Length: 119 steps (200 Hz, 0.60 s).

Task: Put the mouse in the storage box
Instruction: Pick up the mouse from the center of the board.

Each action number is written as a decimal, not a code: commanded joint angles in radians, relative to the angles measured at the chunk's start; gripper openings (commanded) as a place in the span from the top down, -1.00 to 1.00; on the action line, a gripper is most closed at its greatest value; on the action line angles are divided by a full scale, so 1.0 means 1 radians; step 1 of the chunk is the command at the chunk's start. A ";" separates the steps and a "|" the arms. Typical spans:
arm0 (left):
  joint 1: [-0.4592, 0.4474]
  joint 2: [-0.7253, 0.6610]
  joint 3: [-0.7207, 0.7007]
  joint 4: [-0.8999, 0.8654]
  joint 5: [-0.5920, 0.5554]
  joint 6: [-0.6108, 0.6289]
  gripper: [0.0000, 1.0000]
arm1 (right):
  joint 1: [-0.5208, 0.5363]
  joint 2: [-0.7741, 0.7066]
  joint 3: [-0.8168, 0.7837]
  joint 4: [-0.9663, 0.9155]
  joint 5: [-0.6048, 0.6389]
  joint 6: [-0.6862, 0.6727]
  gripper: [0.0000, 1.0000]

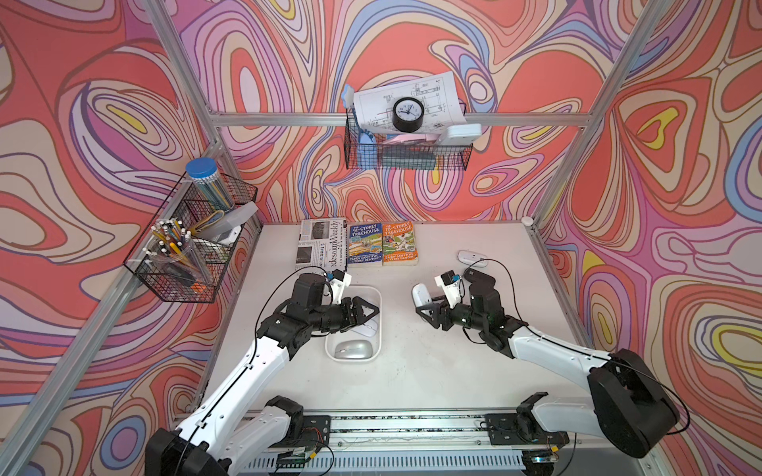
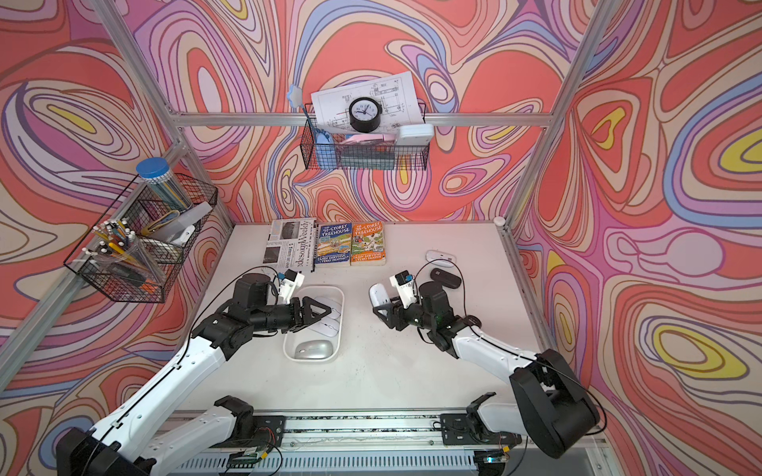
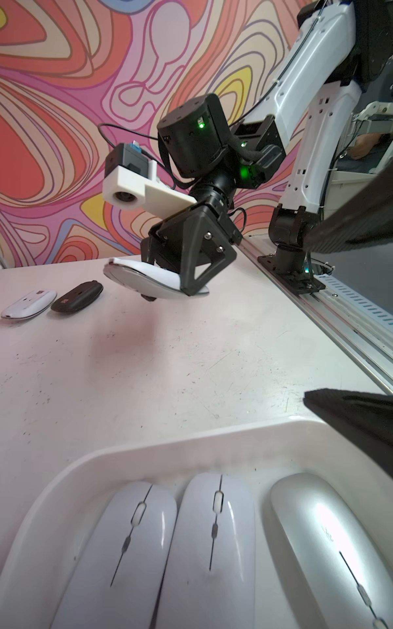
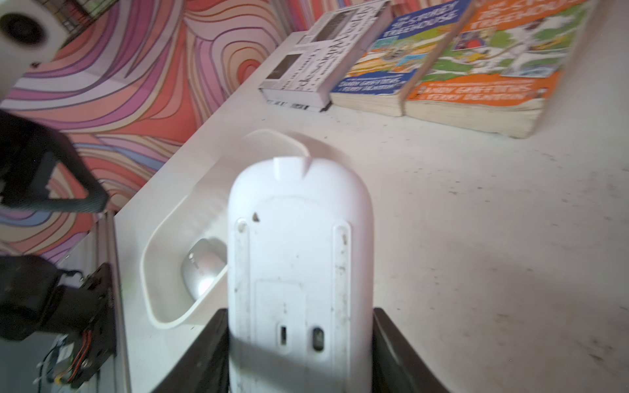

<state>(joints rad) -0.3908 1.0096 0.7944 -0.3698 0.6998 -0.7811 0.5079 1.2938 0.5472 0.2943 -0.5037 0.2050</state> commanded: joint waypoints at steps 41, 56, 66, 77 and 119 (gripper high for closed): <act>-0.184 0.160 0.132 0.080 -0.082 0.019 -0.33 | 0.069 -0.041 -0.001 0.065 -0.129 -0.056 0.25; -0.211 0.200 0.157 0.086 -0.100 0.023 -0.34 | 0.082 -0.034 0.008 0.045 -0.134 -0.065 0.25; -0.224 0.229 0.181 0.078 -0.114 0.031 -0.33 | 0.089 -0.030 0.010 0.042 -0.135 -0.067 0.25; -0.235 0.265 0.201 0.070 -0.127 0.040 -0.29 | 0.093 -0.029 0.010 0.042 -0.138 -0.067 0.25; -0.252 0.373 0.251 0.043 -0.169 0.049 0.03 | 0.103 -0.027 0.015 0.031 -0.142 -0.077 0.25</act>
<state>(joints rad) -0.6357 1.3369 1.0069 -0.3172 0.5697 -0.7551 0.6018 1.2671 0.5369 0.3256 -0.6277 0.1490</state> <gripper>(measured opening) 0.547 0.580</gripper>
